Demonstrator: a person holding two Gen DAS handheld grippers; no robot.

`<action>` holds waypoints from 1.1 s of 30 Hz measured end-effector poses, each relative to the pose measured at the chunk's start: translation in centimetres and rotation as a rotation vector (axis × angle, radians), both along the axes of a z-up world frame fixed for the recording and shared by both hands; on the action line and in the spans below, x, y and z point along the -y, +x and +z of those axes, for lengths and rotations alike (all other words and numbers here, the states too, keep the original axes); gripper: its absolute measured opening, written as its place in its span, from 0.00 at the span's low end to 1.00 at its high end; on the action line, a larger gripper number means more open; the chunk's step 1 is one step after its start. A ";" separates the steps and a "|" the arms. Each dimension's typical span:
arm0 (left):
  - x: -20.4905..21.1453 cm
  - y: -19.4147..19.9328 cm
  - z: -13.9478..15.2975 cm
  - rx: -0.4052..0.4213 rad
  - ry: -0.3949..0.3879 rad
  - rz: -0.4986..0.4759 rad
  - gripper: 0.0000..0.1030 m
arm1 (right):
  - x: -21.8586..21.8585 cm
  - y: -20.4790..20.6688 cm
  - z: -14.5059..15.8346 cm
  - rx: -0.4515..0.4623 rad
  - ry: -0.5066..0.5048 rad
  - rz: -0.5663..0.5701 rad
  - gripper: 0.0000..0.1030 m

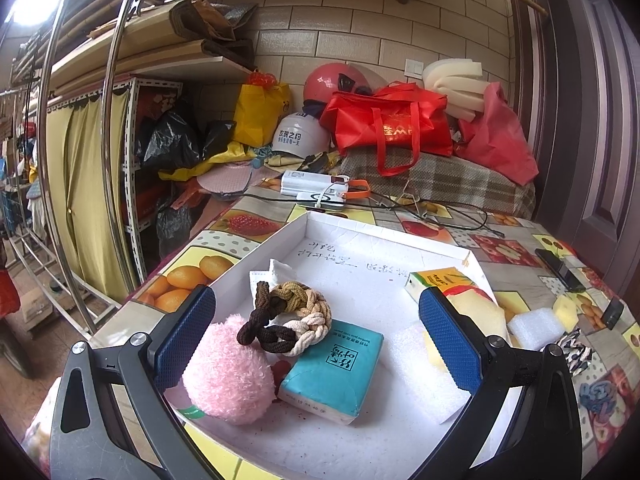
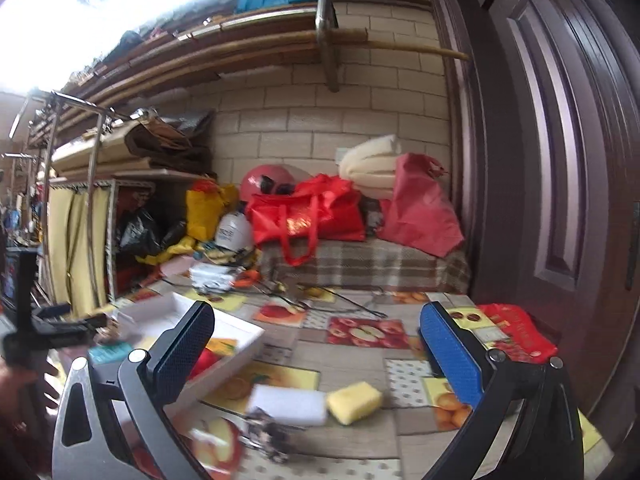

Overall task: Organize soft objects
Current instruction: 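Grasp the patterned scrunchie with the left tool while the right tool grasps the yellow rectangular sponge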

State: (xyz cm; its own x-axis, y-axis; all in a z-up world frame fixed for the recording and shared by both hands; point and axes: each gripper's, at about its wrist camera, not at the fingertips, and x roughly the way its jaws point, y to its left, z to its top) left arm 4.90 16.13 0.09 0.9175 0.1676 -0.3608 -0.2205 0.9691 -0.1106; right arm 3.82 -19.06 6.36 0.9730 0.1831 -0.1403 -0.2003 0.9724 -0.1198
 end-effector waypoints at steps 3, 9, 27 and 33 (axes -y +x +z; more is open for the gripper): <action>1.3 -0.4 0.1 0.017 0.060 -0.019 1.00 | 3.7 1.9 -1.3 -0.085 -0.003 -0.079 1.00; 5.5 -1.0 0.0 0.008 0.008 -0.190 1.00 | 7.2 6.5 -5.8 -0.336 0.001 -0.111 1.00; 21.3 3.9 -1.7 -0.248 0.124 -0.570 1.00 | 2.0 15.8 -9.0 -0.637 -0.007 0.199 0.90; 22.8 6.7 -2.8 -0.342 0.120 -0.582 1.00 | 2.2 17.4 -10.1 -0.743 0.029 0.234 0.72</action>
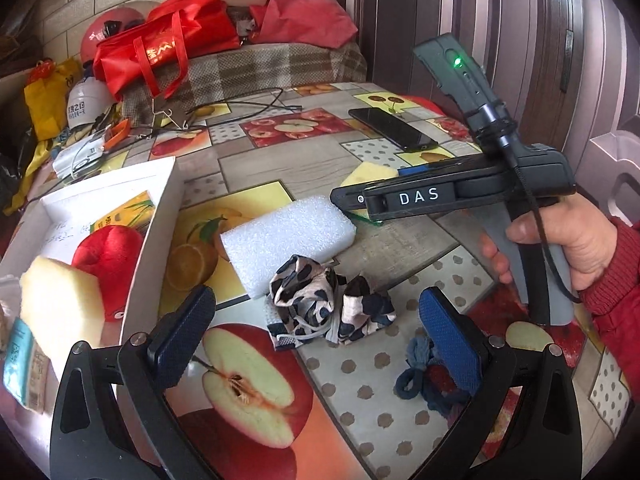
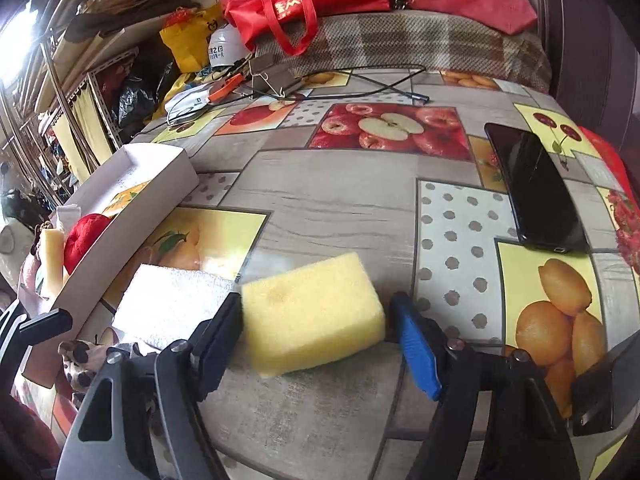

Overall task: Organize soft objects
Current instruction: 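Grasp the patterned scrunchie with the left tool while the right tool grasps the yellow rectangular sponge, then carry the scrunchie and yellow sponge over the white tray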

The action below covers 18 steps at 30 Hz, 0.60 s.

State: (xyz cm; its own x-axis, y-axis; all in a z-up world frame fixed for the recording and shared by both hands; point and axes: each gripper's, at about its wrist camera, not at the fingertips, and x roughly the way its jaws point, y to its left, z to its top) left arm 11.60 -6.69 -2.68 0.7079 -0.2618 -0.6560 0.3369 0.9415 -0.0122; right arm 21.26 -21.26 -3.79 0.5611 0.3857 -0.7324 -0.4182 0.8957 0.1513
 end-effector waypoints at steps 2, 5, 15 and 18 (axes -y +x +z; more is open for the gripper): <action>0.7 0.8 -0.5 -0.033 0.022 -0.004 0.92 | 0.2 0.0 0.1 0.003 0.009 -0.012 0.53; 0.7 1.3 -1.1 -0.067 0.041 0.019 0.49 | 1.0 -0.1 0.4 0.014 0.037 -0.043 0.53; -1.1 -0.7 0.6 0.070 -0.020 0.106 0.38 | 4.3 -2.2 2.5 0.176 0.126 -0.227 0.53; -1.3 -1.8 1.2 0.139 -0.010 0.135 0.38 | 5.1 -3.4 2.6 0.187 0.144 -0.256 0.53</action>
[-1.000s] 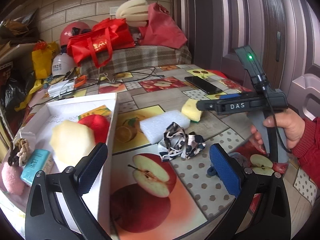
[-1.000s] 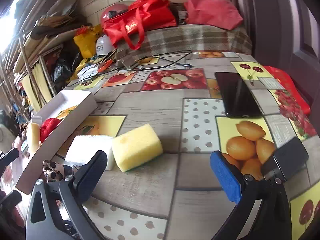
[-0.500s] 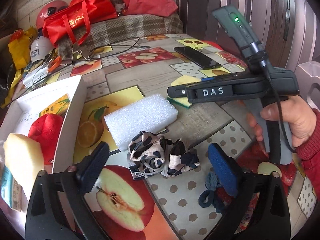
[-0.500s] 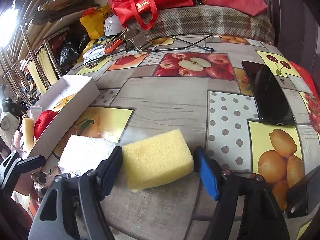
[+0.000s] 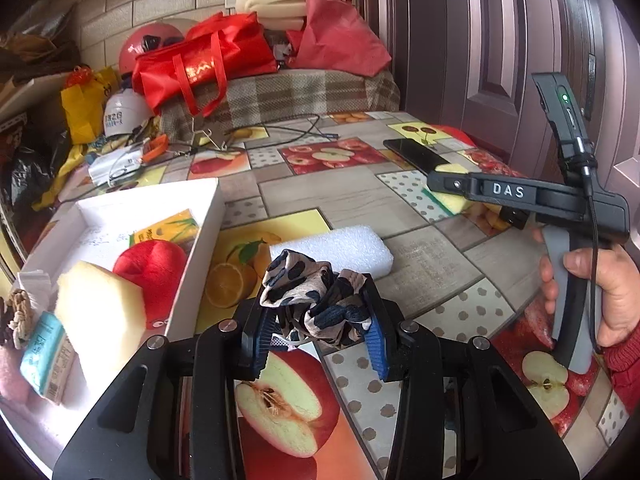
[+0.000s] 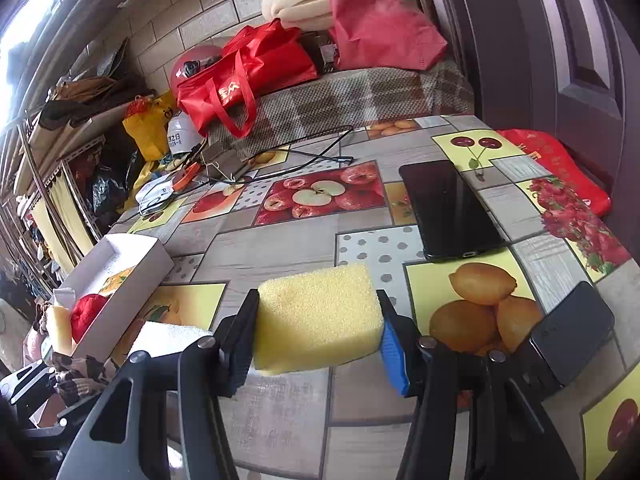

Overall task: Organize soft objects
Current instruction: 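Carry the scrunchie and yellow sponge over the white tray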

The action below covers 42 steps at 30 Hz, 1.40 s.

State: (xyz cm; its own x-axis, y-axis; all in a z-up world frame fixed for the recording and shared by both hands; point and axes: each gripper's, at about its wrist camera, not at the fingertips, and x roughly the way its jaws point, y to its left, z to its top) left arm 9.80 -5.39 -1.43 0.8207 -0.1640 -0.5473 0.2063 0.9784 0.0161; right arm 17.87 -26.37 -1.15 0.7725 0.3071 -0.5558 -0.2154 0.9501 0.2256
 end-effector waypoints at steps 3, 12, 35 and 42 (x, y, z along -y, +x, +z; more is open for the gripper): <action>-0.3 -1.1 0.6 0.066 0.003 0.030 0.38 | 0.4 -2.2 0.4 0.037 -0.003 -0.016 0.53; -1.1 -3.5 1.5 0.189 -0.009 0.084 0.38 | -0.2 -9.7 1.7 0.201 -0.049 -0.016 0.53; -7.1 -8.1 1.4 0.233 -0.035 0.196 0.38 | -10.7 -15.3 1.6 0.298 -0.131 0.177 0.53; -11.2 -8.5 1.2 0.243 -0.042 0.313 0.38 | -13.7 -15.1 1.3 0.304 -0.157 0.209 0.53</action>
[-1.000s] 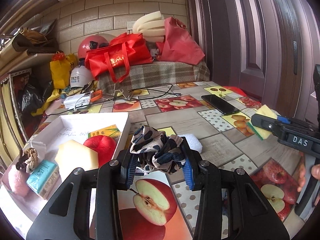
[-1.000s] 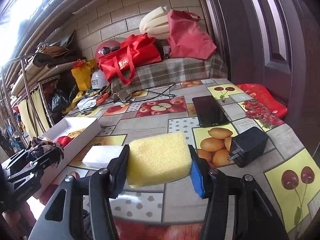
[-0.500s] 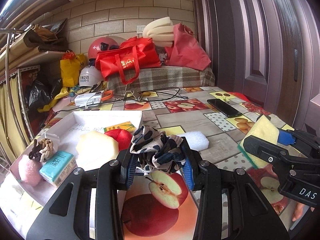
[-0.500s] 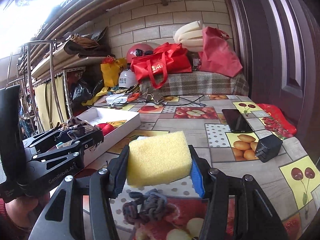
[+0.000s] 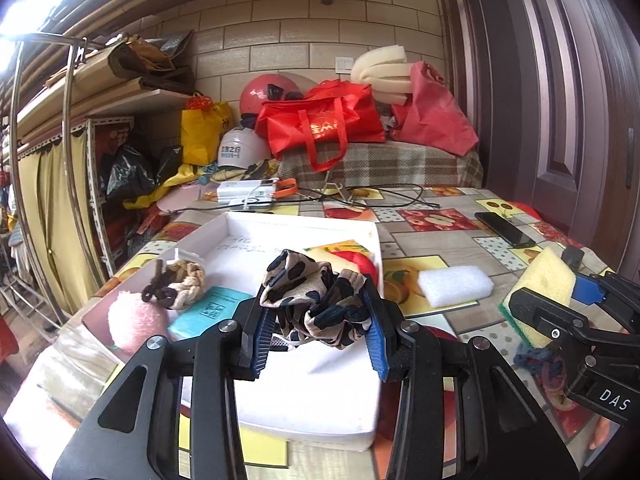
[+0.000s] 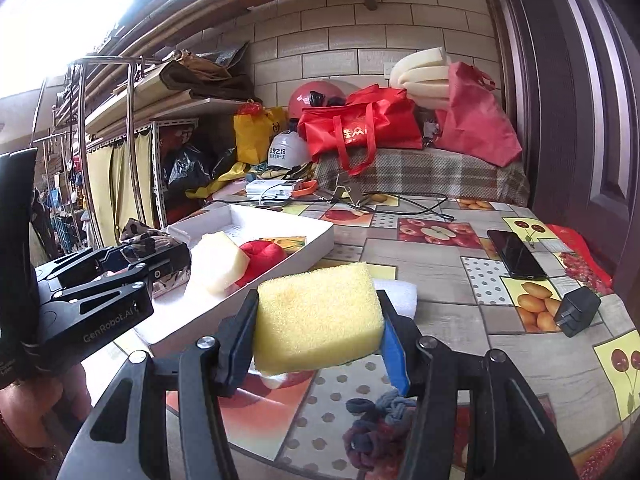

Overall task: Organize soft objects
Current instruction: 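Carry the scrunchie and yellow sponge over the white tray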

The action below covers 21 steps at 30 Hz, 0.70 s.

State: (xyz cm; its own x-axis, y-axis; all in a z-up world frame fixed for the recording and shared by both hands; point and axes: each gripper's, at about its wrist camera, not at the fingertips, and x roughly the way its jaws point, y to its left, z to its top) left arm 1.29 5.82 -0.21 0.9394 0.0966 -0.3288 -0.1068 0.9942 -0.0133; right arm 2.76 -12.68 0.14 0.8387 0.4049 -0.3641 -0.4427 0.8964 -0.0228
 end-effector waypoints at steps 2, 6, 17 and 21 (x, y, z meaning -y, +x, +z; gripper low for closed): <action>-1.4 0.0 0.0 0.006 -0.014 0.049 0.38 | -1.0 0.1 -0.1 0.007 -0.013 0.010 0.53; -3.6 0.5 -0.2 0.010 -0.014 0.106 0.38 | -2.7 0.2 -0.1 0.031 -0.029 0.032 0.53; -8.5 3.4 -0.3 0.005 -0.060 0.165 0.38 | -10.0 3.0 -0.8 -0.048 -0.099 0.260 0.53; -9.3 4.5 -0.4 -0.009 -0.082 0.144 0.38 | -11.9 5.3 -1.6 -0.142 -0.114 0.311 0.53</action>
